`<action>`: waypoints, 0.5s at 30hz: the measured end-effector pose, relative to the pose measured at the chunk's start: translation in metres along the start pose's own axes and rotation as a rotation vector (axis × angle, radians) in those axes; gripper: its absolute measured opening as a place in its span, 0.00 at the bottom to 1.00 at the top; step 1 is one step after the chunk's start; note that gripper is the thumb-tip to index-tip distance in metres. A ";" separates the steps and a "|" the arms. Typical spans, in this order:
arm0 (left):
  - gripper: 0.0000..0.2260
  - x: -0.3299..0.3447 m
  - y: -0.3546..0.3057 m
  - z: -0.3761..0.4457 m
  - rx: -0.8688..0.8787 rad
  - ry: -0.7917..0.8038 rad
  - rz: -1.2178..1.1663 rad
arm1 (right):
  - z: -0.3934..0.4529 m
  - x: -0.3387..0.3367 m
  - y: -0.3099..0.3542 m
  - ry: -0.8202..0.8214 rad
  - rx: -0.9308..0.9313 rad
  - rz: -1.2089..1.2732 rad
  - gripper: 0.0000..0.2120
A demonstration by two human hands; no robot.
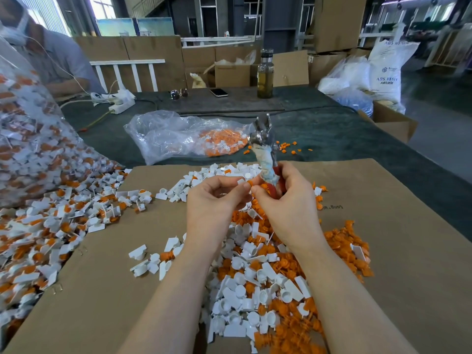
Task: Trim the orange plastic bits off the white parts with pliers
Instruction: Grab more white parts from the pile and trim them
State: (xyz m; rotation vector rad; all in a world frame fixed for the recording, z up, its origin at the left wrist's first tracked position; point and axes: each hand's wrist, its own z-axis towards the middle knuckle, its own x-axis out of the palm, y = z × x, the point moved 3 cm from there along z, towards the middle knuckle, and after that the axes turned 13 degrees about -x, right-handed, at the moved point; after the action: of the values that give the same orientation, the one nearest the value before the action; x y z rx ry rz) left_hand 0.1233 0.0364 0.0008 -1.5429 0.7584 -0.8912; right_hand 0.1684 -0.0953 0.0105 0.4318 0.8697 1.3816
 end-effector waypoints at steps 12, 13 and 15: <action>0.03 -0.003 0.000 0.001 0.013 -0.014 -0.047 | 0.003 -0.006 0.000 0.064 0.058 0.144 0.05; 0.03 -0.004 0.000 0.001 0.013 -0.021 -0.062 | 0.003 -0.008 -0.001 0.088 0.081 0.159 0.05; 0.03 -0.006 -0.001 0.002 0.011 -0.032 -0.099 | 0.002 -0.010 -0.004 0.158 0.116 0.165 0.05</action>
State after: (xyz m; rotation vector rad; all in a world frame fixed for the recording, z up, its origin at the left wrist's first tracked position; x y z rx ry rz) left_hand 0.1223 0.0423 0.0009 -1.5923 0.6575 -0.9398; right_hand 0.1733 -0.1054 0.0117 0.4971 1.0664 1.5369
